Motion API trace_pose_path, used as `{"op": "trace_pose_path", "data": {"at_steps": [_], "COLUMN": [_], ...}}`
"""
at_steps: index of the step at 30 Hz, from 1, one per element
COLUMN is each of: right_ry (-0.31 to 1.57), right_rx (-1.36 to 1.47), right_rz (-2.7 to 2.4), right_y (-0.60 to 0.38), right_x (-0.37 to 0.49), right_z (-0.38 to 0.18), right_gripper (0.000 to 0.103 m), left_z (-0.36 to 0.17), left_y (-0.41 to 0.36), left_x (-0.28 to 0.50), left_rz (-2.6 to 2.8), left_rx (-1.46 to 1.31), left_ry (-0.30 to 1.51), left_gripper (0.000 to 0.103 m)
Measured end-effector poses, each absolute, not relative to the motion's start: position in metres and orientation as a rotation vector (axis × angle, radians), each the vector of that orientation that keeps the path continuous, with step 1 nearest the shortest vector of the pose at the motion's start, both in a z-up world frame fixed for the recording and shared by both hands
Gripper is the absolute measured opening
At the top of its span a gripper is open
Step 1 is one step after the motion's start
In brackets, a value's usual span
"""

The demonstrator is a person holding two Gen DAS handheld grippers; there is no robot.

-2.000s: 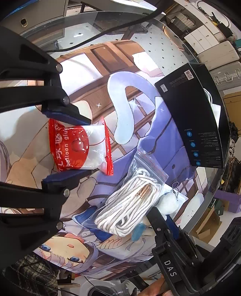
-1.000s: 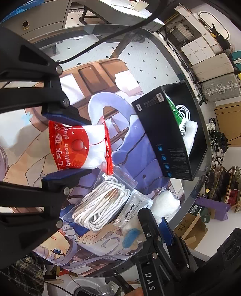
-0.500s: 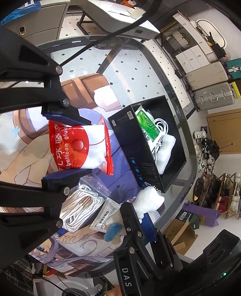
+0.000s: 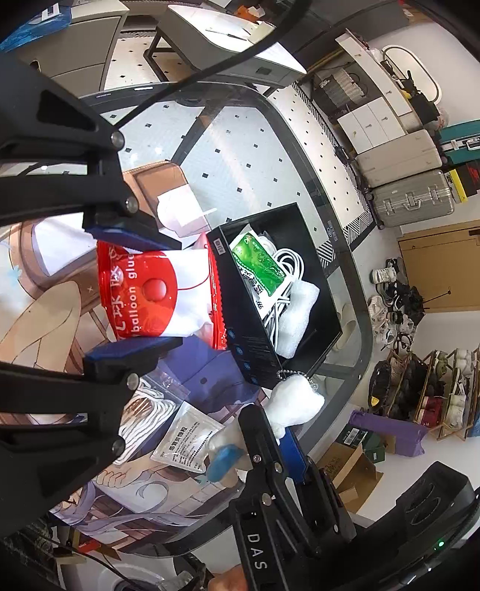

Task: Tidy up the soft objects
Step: 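Carry the red bag with the left gripper while the right gripper carries the plush toy over the box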

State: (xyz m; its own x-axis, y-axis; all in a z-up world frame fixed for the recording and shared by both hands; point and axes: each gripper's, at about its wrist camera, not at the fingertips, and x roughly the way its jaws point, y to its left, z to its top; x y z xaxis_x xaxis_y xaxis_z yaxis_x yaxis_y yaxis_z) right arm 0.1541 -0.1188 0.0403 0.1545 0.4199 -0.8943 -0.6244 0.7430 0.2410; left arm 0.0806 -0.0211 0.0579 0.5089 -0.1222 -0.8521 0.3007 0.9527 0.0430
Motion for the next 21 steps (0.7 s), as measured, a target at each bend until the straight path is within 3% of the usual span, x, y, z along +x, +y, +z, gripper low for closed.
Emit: {"op": "trace_pose_path", "data": {"at_steps": [21], "right_ry": [1.178], "right_rx": [-0.160], "right_rz": [0.759], "right_y": [-0.119], "right_x": [0.191], "right_z": [0.054], "right_gripper": [0.027], "left_z": [0.068], "left_y": [-0.018], "left_x": [0.111], "left_rz": [-0.259], "left_rx": [0.188], "left_ry": [0.983], "left_gripper": [0.041]}}
